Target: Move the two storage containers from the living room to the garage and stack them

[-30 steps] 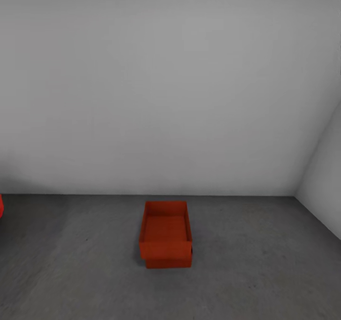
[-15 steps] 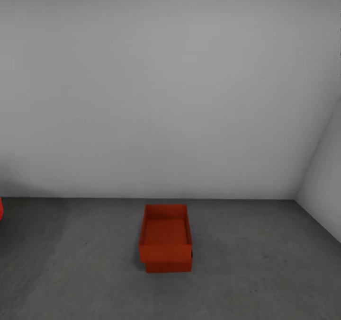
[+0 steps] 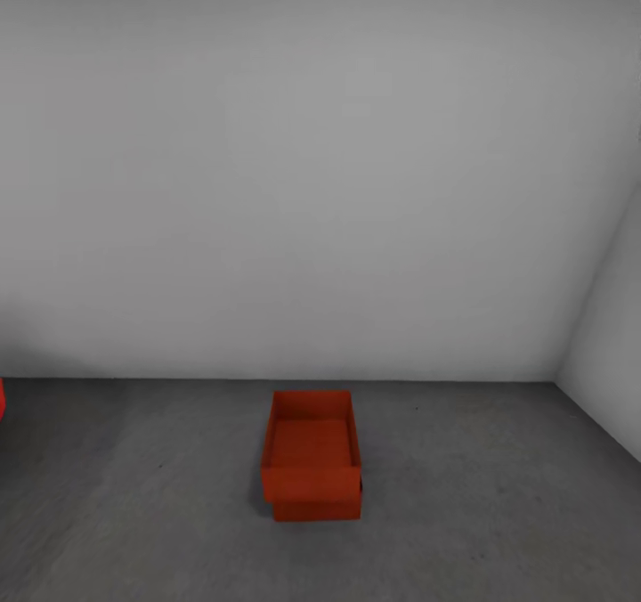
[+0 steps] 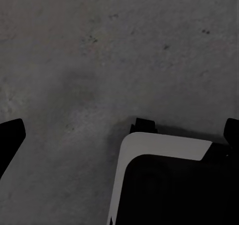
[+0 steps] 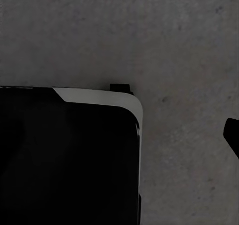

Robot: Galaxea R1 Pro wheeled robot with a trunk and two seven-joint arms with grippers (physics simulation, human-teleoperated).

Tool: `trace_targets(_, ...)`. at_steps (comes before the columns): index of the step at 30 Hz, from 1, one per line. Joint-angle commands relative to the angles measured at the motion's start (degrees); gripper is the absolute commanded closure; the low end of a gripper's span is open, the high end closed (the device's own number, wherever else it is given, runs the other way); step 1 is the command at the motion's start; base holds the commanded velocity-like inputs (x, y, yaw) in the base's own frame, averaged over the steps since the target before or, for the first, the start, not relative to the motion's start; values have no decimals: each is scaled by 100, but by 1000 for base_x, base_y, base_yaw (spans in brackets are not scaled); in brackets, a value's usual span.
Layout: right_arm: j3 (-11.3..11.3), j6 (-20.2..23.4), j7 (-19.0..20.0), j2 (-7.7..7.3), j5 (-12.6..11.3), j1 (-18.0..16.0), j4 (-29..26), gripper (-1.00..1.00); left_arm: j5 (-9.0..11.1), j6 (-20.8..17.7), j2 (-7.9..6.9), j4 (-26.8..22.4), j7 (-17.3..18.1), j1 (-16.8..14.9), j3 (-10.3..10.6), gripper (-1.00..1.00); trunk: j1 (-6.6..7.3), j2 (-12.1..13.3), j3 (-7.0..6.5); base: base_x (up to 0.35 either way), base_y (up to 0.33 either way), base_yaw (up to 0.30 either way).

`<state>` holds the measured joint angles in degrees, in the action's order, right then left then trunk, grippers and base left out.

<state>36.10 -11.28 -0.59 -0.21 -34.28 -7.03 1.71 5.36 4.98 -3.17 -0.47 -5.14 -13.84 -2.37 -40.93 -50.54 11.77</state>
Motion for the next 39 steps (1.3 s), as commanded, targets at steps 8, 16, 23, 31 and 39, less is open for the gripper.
trace_targets(8,46,-24,-11,-2,-34,-7,14,-100,52,21,0,8,4,-4,-18,-100,-1,-5,-67,0,0,0)
trace_targets(16,46,-24,-11,-8,-35,-6,14,-100,51,21,0,6,4,-4,-18,-100,-1,-5,-141,0,0,0)
trace_targets(23,46,-24,-11,-14,-35,-6,14,-100,51,21,0,9,4,-4,-18,-100,-1,-5,-206,0,0,0)
trace_targets(31,46,-24,-11,-14,-35,-7,14,-100,53,21,0,6,4,-4,-18,-100,-1,-5,-280,0,0,0)
trace_targets(39,46,-24,-11,-14,-35,-7,14,-100,52,21,0,7,4,-4,-18,-100,-1,-5,-354,0,0,0)
